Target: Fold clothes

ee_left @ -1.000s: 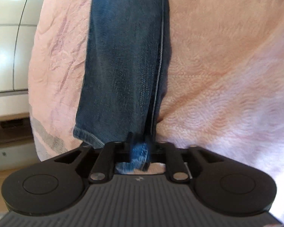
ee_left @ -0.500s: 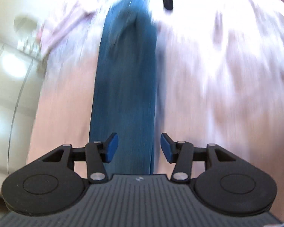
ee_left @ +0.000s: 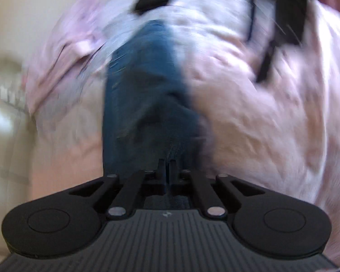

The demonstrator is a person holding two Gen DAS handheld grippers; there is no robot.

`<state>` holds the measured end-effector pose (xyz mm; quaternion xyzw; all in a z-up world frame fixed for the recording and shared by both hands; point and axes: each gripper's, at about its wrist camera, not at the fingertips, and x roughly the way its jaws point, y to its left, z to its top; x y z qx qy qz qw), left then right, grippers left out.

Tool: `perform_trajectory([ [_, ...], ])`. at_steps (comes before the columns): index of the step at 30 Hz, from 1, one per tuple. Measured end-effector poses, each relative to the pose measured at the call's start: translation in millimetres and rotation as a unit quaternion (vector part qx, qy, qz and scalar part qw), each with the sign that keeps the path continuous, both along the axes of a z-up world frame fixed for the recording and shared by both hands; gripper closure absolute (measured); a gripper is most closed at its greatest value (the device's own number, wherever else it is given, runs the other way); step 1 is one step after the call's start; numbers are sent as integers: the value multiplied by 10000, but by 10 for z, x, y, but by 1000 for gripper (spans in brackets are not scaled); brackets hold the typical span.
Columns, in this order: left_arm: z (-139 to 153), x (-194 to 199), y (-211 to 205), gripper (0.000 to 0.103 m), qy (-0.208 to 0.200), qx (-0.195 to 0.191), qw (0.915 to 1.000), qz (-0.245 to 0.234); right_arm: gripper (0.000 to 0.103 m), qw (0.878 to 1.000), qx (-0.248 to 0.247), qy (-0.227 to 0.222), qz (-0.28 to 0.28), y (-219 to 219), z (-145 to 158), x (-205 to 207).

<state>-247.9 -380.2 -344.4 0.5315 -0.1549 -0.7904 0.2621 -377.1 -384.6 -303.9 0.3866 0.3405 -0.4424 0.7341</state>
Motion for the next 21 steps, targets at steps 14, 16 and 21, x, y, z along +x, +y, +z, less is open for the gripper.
perform_trajectory([
  [14,374,305,-869,102,927,1236,9846,822,30,9809,-267,-1421,-1304,-492,-456,679],
  [16,356,320,-855,102,946,1225,9850,764,30,9770,-275,-1391,-1593,-566,-560,711],
  [21,329,340,-784,102,985,1162,9860,675,30,9723,-424,-1360,-1854,-713,-688,762],
])
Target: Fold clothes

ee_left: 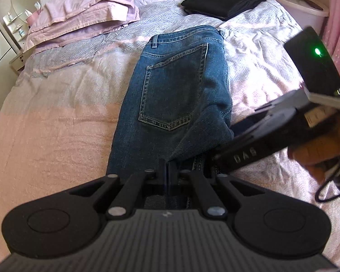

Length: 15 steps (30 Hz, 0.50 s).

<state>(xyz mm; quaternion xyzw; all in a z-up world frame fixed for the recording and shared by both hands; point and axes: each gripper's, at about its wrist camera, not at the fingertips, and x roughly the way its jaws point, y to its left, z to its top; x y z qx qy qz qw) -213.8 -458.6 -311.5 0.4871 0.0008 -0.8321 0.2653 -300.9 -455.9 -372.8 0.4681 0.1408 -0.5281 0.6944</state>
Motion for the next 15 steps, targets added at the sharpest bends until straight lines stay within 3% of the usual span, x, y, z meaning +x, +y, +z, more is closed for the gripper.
perform_trajectory([
  [2,-8,-5,64,101,6,32,9999,-130,41,9998,29,194,-61,6,54,-54],
  [4,-50,-46,229,100,-38,43,9988,-480,66,9995,100,282,-111,111,184,-186],
  [5,-100,-82,358,101,-146,-46,9972,-734,86,9992,119,352,-121,188,247,-212],
  [6,-172,-120,506,101,-313,-208,9941,-1020,93,9989,138,422,-130,265,310,-238],
  [8,-325,-174,756,101,-609,-484,9859,-1483,96,9988,257,361,-223,389,342,-297],
  [11,-504,-202,959,101,-804,-561,9808,-1688,97,9981,453,152,-397,450,319,-399],
  [15,-638,-207,1013,99,-875,-466,9821,-1602,98,9989,373,137,-243,527,477,-358],
])
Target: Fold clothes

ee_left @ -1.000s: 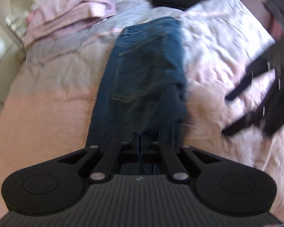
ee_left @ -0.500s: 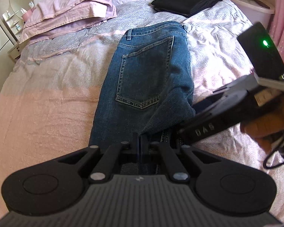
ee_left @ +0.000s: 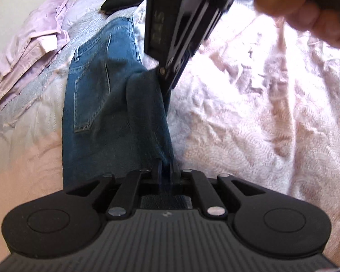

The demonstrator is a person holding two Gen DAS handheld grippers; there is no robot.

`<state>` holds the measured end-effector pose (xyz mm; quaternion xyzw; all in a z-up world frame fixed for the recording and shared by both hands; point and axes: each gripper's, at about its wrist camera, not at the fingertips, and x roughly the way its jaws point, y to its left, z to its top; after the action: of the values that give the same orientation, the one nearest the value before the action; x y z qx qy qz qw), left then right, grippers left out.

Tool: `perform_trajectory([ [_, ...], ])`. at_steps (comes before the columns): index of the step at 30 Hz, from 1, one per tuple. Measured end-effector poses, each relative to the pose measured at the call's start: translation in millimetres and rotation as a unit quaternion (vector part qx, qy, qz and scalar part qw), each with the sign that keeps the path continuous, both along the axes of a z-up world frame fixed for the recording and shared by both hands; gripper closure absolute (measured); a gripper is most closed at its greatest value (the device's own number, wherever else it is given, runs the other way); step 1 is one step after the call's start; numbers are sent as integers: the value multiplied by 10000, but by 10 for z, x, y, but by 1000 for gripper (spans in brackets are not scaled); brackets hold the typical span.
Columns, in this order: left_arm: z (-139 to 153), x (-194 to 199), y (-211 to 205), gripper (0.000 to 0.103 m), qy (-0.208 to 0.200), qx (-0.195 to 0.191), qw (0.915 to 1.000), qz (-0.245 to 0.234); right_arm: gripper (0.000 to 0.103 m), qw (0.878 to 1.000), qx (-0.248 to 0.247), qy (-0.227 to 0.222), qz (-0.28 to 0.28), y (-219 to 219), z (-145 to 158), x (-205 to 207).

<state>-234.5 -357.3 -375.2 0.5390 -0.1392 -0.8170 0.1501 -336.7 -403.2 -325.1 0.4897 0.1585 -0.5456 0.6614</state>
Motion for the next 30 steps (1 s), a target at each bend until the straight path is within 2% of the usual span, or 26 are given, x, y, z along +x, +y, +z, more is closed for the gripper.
perform_trajectory([
  [2,-36,-2,-29,98,-57,129,9998,101,98,9999,74,55,77,8,-44,-6],
  [5,-37,14,-16,95,-158,181,9997,33,97,9985,499,-222,-48,-18,-266,-173],
  [8,112,23,2,92,6,264,9996,48,96,9985,457,-280,119,18,-197,-274],
  [10,239,-20,17,88,200,292,9994,28,82,9990,362,-176,209,53,-101,-359],
  [12,339,-128,36,82,433,306,9986,7,51,9995,271,-92,102,35,-36,-487],
  [13,364,-204,35,74,533,295,9981,20,50,9997,211,-95,32,-7,-10,-557],
  [15,337,-382,7,67,627,265,9976,131,49,9999,111,-110,-71,-96,32,-681],
  [17,233,-547,-49,68,585,317,9974,275,49,9996,137,-229,-33,-267,6,-708],
  [18,158,-601,-65,72,496,370,9975,336,49,9995,189,-266,15,-373,-25,-700],
  [19,77,-644,-90,81,382,418,9976,396,49,9992,266,-275,84,-488,-67,-682],
  [21,-49,-664,-94,86,217,452,9978,427,49,9983,479,-245,221,-786,-173,-618],
  [24,-160,-624,-58,89,81,459,9981,404,49,9978,627,-33,214,-1220,-332,-625],
  [27,-182,-577,-61,91,52,568,9971,504,49,9959,878,-231,-33,-1569,-505,-813],
  [30,-122,-550,-75,91,47,678,9957,625,50,9953,889,-383,-54,-1514,-515,-877],
])
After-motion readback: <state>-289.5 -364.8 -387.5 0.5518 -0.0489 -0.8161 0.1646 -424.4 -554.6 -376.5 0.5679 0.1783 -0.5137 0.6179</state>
